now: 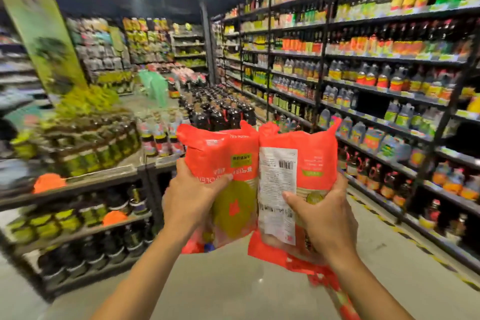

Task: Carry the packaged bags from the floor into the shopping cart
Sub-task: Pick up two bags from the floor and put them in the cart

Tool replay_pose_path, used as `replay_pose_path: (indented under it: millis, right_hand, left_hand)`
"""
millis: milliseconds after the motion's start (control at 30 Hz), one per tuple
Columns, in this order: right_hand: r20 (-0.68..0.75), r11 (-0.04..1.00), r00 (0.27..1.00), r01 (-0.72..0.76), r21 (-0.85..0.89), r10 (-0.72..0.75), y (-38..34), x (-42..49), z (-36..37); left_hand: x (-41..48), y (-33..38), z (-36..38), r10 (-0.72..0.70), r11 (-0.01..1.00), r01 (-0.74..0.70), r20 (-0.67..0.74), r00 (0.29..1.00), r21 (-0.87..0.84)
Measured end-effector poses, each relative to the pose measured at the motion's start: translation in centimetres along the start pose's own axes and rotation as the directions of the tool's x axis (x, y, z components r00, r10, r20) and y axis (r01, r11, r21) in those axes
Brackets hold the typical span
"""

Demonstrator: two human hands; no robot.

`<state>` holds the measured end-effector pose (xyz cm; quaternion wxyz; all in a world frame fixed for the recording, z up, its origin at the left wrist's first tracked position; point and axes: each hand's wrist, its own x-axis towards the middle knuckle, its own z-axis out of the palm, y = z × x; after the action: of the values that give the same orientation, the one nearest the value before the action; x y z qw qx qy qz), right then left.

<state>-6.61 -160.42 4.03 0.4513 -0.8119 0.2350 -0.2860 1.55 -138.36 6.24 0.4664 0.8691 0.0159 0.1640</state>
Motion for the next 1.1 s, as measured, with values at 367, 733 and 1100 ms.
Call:
replay_pose_path:
  millis: [367,733,1100]
  right_hand:
    - [0.38,0.969,0.893,0.202,0.145,-0.243,-4.7,-3.2,6.2]
    - [0.597,0.901,0.675,0.293,0.321,-0.433,-11.4,-11.0,13.8]
    - [0.683,0.849,0.505,0.352,0.395,-0.528,-19.5,-19.8,23.2]
  left_hand:
    - [-6.5,-3.6,-10.2,-0.161,0.979,0.196,-0.384,0.909,0.054]
    - [-11.9,-7.5,-20.7,-0.285,0.91,0.412,-0.665,0.69,0.037]
    - [-12.4,-15.2,-31.5,-0.376,0.838,0.544,-0.773,0.512,-0.047]
